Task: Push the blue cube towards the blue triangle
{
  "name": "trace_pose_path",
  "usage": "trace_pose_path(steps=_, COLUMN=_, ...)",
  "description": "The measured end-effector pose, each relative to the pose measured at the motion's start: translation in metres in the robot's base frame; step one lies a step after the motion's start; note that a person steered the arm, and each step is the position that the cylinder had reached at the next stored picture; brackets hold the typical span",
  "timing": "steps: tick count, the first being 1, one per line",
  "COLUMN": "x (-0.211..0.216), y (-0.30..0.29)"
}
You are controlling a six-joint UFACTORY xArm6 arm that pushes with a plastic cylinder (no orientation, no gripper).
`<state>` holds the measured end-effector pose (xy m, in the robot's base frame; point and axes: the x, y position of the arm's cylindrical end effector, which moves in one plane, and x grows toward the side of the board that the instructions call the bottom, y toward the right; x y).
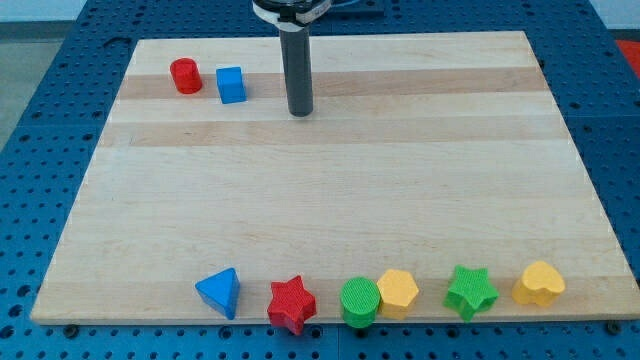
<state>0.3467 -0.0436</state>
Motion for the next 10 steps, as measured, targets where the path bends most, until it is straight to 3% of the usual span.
trace_pose_path(steps=2, x=-0.054, y=0.001)
trace_pose_path(steps=3, x=-0.054, y=0.001)
trace_pose_path(steps=5, x=-0.103, y=-0.058)
trace_pose_path(steps=6, x=-0.078, y=-0.094)
trace_pose_path(steps=7, x=-0.015, y=-0.103)
trace_pose_path(steps=9, x=0.024, y=-0.081)
trace_pose_path(steps=10, x=0.042, y=-0.118)
